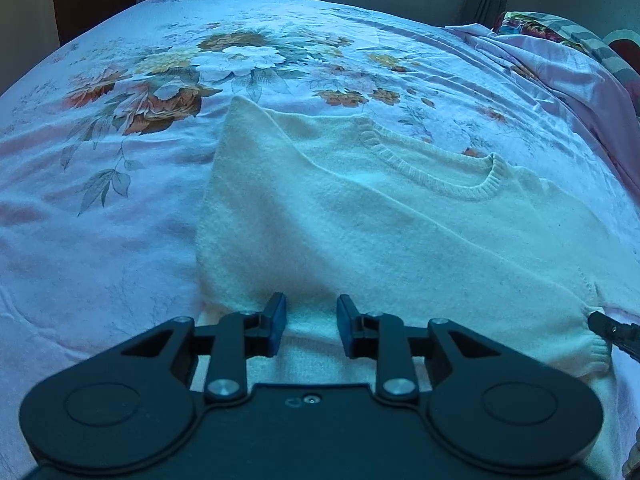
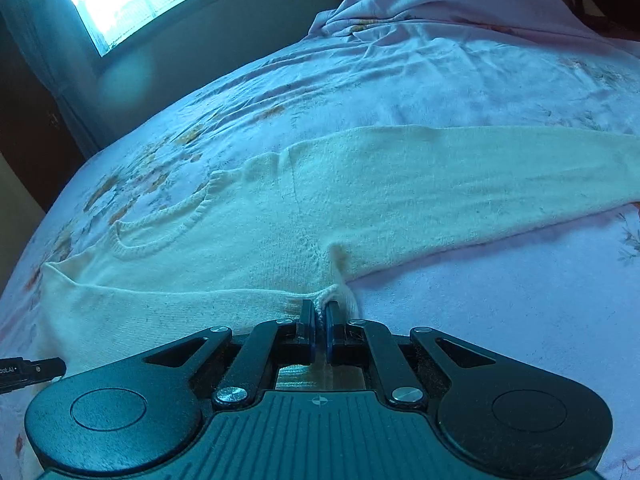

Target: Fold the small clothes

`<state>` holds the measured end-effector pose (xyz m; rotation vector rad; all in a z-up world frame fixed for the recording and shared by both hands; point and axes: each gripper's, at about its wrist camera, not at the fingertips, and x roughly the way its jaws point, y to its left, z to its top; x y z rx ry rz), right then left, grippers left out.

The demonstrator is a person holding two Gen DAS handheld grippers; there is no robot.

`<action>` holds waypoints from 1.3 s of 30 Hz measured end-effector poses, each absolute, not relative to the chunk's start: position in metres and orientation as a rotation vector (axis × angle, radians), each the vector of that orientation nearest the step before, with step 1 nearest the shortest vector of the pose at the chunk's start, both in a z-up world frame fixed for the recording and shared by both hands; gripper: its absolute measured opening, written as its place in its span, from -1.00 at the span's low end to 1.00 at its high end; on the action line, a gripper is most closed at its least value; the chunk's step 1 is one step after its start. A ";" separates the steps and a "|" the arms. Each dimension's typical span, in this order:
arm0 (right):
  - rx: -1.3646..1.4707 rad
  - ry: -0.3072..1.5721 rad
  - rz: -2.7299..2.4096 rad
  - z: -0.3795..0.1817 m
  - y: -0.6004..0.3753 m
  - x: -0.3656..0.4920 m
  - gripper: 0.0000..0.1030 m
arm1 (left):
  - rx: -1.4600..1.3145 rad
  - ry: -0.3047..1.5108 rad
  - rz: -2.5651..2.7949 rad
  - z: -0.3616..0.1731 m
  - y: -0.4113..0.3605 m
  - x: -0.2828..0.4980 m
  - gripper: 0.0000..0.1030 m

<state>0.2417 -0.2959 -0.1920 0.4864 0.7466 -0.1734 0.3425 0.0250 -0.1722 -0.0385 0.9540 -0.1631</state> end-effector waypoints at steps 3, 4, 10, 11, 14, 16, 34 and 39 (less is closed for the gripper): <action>0.441 0.715 -0.197 -0.179 -0.290 0.235 -0.92 | -0.039 0.952 -0.175 -0.165 0.025 0.340 -0.50; 0.424 0.693 -0.204 -0.174 -0.288 0.232 -0.92 | -0.043 0.942 -0.188 -0.161 0.024 0.340 -0.50; 0.357 0.700 -0.076 -0.166 -0.257 0.241 -0.92 | -0.035 0.937 -0.195 -0.161 0.006 0.373 -0.36; 0.349 0.720 -0.069 -0.171 -0.253 0.245 -0.92 | -0.040 0.950 -0.178 -0.165 0.007 0.384 -0.36; 0.314 0.779 -0.087 -0.192 -0.254 0.254 -0.93 | -0.095 0.955 -0.098 -0.178 0.023 0.414 -0.37; 0.321 0.769 -0.093 -0.202 -0.263 0.255 -0.94 | -0.127 0.958 -0.088 -0.182 0.031 0.427 -0.37; 0.204 0.824 -0.071 -0.186 -0.243 0.225 -0.92 | 0.151 0.901 -0.109 -0.178 -0.012 0.302 -0.17; 0.248 0.792 -0.098 -0.164 -0.256 0.210 -0.92 | 0.115 0.910 -0.118 -0.165 -0.011 0.282 -0.13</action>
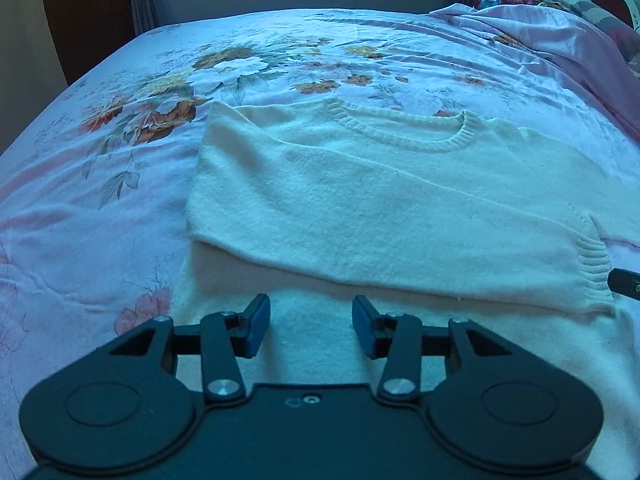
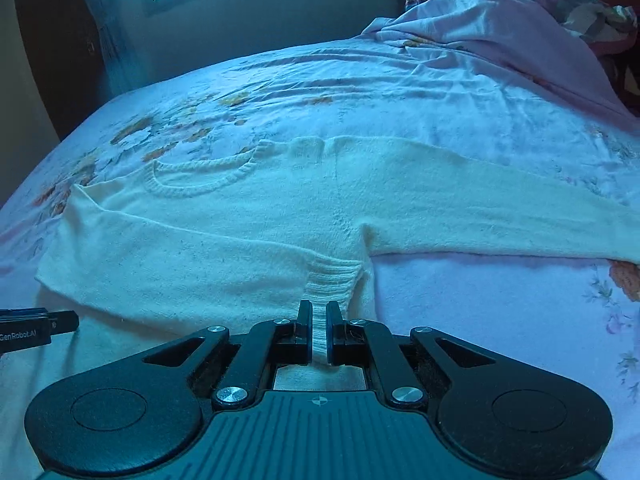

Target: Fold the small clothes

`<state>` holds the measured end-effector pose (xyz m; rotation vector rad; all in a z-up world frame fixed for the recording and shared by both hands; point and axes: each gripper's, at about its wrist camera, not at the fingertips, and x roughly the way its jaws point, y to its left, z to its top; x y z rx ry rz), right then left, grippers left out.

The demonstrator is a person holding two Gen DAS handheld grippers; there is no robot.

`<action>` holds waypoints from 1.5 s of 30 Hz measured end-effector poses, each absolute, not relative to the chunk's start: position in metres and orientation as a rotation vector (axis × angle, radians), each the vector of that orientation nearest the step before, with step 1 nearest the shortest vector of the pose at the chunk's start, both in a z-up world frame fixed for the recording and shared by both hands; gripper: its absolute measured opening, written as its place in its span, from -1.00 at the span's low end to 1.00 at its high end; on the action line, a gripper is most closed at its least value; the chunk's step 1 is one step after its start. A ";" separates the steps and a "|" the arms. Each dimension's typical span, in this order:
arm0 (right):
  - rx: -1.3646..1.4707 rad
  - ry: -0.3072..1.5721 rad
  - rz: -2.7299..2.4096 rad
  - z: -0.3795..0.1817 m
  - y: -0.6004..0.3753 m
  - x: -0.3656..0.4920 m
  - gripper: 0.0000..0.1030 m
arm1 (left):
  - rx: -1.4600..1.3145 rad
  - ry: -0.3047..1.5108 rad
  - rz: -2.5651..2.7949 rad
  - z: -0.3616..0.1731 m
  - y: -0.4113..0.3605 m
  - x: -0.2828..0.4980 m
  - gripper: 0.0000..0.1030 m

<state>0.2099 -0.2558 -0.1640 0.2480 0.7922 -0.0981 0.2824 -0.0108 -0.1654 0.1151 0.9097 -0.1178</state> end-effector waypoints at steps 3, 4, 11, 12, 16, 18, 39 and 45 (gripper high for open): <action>0.265 0.792 -0.124 -0.159 -0.270 0.199 -0.92 | 0.112 0.910 -0.124 -0.161 -0.015 0.273 -0.12; 0.272 0.793 -0.140 -0.159 -0.276 0.195 -0.91 | 0.114 0.907 -0.129 -0.159 -0.017 0.270 -0.12; 0.305 0.807 -0.256 -0.162 -0.333 0.163 -0.55 | 0.124 0.914 -0.152 -0.159 -0.043 0.254 -0.12; 0.311 0.807 -0.274 -0.162 -0.341 0.159 -0.28 | 0.125 0.917 -0.155 -0.159 -0.047 0.253 -0.12; 0.306 0.781 -0.334 -0.163 -0.376 0.143 0.24 | 0.142 0.916 -0.157 -0.161 -0.062 0.252 -0.08; 0.341 0.784 -0.366 -0.165 -0.400 0.137 0.24 | 0.142 0.919 -0.159 -0.162 -0.067 0.252 -0.08; 0.729 0.704 -0.705 -0.189 -0.578 0.145 -0.23 | 0.138 0.919 -0.075 -0.173 -0.058 0.284 -0.03; 0.784 0.664 -0.748 -0.195 -0.593 0.152 -0.76 | 0.125 0.916 -0.053 -0.176 -0.045 0.286 0.15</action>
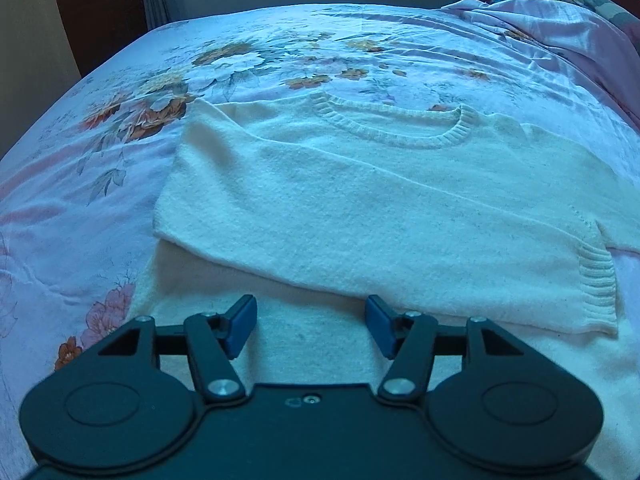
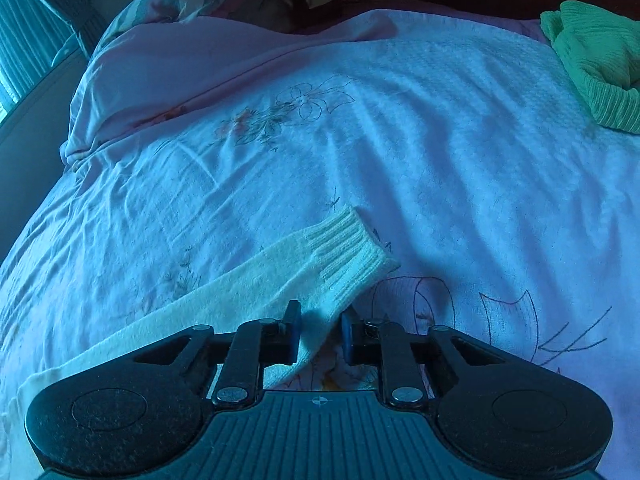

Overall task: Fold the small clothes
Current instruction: 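Grasp the other sleeve cuff with the right gripper and fold it across the body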

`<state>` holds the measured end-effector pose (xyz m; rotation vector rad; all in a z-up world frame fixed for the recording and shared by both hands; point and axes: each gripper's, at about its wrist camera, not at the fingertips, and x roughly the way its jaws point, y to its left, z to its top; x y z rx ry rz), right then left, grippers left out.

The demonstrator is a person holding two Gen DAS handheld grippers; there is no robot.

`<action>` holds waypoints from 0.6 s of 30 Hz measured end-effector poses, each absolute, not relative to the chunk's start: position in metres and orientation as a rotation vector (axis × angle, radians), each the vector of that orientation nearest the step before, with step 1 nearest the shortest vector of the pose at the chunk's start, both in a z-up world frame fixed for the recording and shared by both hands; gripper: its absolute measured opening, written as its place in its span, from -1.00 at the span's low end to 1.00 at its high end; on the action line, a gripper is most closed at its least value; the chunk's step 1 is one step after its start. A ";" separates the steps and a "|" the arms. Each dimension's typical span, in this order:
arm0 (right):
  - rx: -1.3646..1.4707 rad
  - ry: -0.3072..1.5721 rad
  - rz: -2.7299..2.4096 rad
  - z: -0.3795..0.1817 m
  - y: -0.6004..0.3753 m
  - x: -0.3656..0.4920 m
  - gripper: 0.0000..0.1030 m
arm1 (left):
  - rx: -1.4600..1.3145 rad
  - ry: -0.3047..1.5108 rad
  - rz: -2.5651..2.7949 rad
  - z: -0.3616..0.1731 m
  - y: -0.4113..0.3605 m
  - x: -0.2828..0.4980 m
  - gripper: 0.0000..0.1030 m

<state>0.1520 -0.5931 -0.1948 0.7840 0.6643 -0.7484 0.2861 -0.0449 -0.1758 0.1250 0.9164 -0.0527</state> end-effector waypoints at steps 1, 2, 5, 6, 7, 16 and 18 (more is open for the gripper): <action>0.796 0.652 -0.738 -0.194 -0.594 0.153 -0.95 | 0.129 0.913 -0.053 -0.176 -0.044 0.285 0.16; 0.802 0.638 -0.727 -0.192 -0.593 0.154 -0.96 | 0.130 0.910 -0.054 -0.176 -0.042 0.284 0.16; 0.788 0.576 -0.670 -0.178 -0.578 0.164 -0.96 | 0.119 0.910 -0.059 -0.175 -0.037 0.283 0.16; 0.782 0.557 -0.629 -0.170 -0.568 0.169 -0.96 | 0.114 0.910 -0.061 -0.174 -0.034 0.283 0.14; 0.766 0.542 -0.579 -0.162 -0.554 0.176 -0.96 | 0.111 0.910 -0.061 -0.173 -0.032 0.283 0.11; 0.582 0.535 0.024 -0.116 -0.334 0.258 -0.96 | 0.048 0.904 -0.048 -0.163 0.000 0.279 0.09; 0.540 0.570 0.142 -0.124 -0.281 0.263 -0.96 | 0.029 0.903 -0.037 -0.161 0.010 0.279 0.09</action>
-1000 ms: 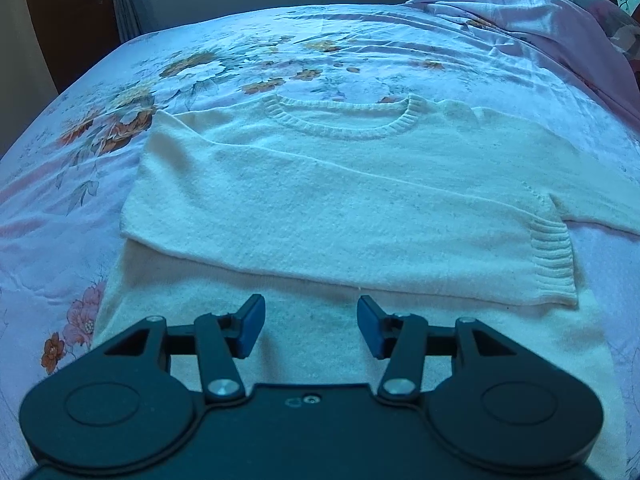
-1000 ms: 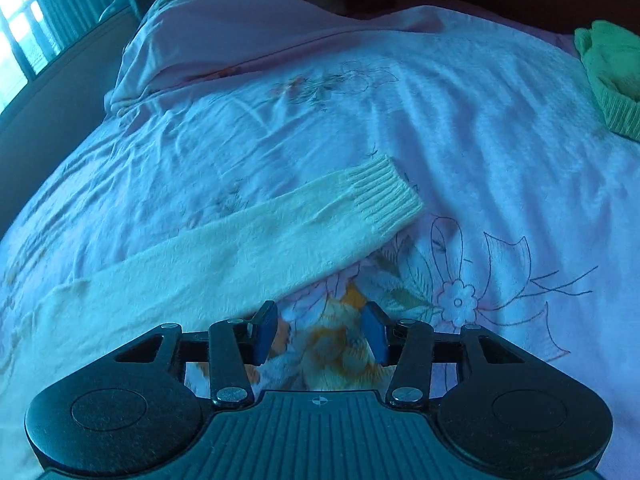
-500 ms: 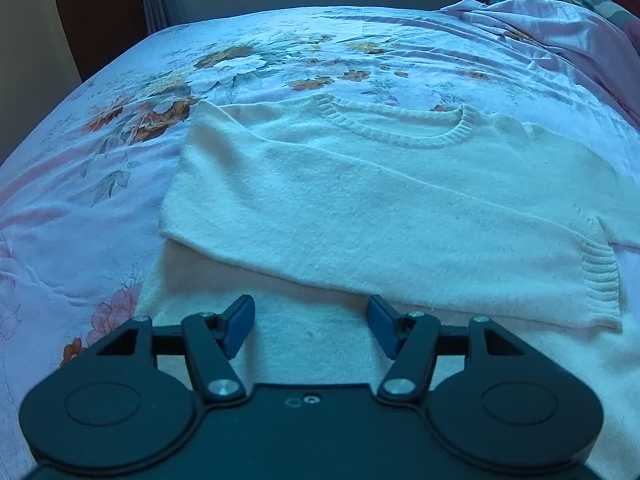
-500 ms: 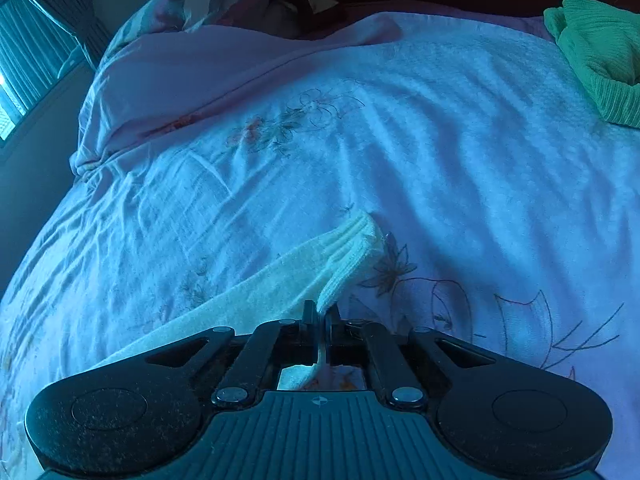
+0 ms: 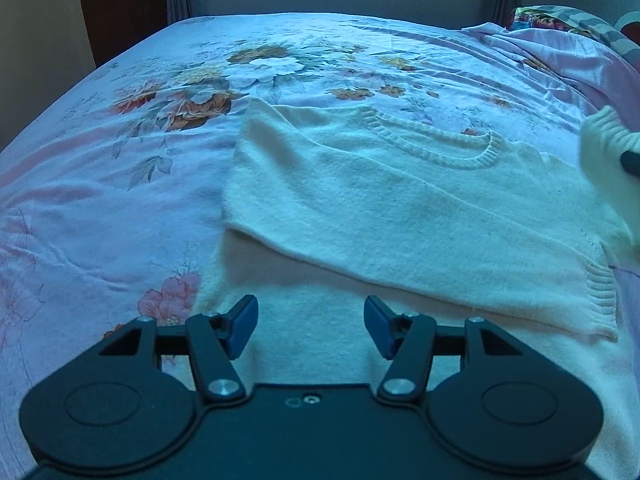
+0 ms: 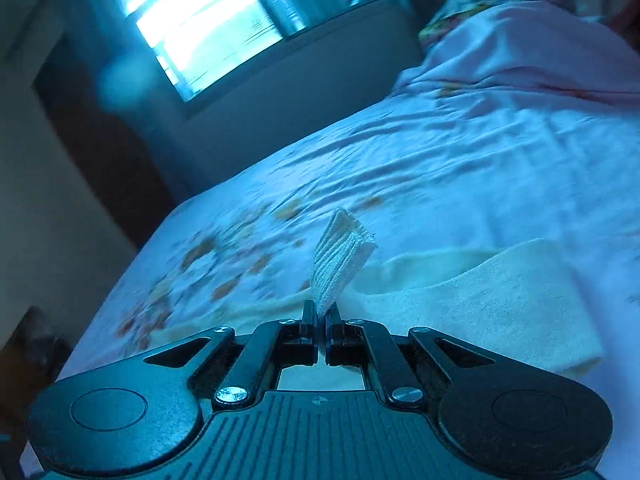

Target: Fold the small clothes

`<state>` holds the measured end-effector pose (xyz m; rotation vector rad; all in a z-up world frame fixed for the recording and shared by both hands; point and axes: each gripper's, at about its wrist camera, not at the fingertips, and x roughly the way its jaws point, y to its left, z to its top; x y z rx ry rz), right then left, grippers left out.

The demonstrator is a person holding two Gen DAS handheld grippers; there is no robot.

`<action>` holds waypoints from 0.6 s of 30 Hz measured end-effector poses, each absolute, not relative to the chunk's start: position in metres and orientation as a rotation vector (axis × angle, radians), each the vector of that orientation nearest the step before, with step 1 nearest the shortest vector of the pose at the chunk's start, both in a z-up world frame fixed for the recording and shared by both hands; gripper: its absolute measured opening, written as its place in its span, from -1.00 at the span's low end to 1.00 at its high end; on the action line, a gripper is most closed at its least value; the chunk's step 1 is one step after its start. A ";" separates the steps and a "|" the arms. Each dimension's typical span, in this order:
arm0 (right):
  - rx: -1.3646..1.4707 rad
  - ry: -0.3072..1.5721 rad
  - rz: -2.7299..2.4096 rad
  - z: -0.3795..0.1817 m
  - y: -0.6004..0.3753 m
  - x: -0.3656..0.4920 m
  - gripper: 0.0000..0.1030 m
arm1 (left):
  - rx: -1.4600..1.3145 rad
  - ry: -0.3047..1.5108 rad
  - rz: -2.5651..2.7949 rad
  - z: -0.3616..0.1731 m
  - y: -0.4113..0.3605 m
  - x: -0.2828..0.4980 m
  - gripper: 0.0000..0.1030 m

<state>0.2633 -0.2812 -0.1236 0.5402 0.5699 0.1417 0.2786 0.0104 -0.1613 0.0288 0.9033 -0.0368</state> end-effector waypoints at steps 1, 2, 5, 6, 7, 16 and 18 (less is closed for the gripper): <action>0.526 0.591 0.187 -0.129 -0.262 0.265 -0.95 | 0.020 0.905 -0.032 -0.161 0.015 0.279 0.09; 0.502 0.619 0.232 -0.137 -0.240 0.265 -0.95 | 0.009 0.911 -0.027 -0.161 0.020 0.280 0.09; 0.426 0.744 0.347 -0.173 -0.188 0.265 -0.93 | -0.035 0.928 -0.044 -0.162 0.032 0.282 0.09; 0.377 0.793 0.343 -0.183 -0.174 0.263 -0.83 | -0.059 0.938 -0.071 -0.162 0.035 0.283 0.09; 0.342 0.808 0.333 -0.187 -0.167 0.260 -0.62 | -0.094 0.949 -0.111 -0.161 0.039 0.283 0.09; 0.458 0.682 0.328 -0.173 -0.196 0.210 0.00 | -0.336 1.042 -0.302 -0.171 0.028 0.293 0.16; 0.467 0.675 0.301 -0.171 -0.205 0.200 0.00 | -0.369 1.061 -0.312 -0.176 0.023 0.296 0.05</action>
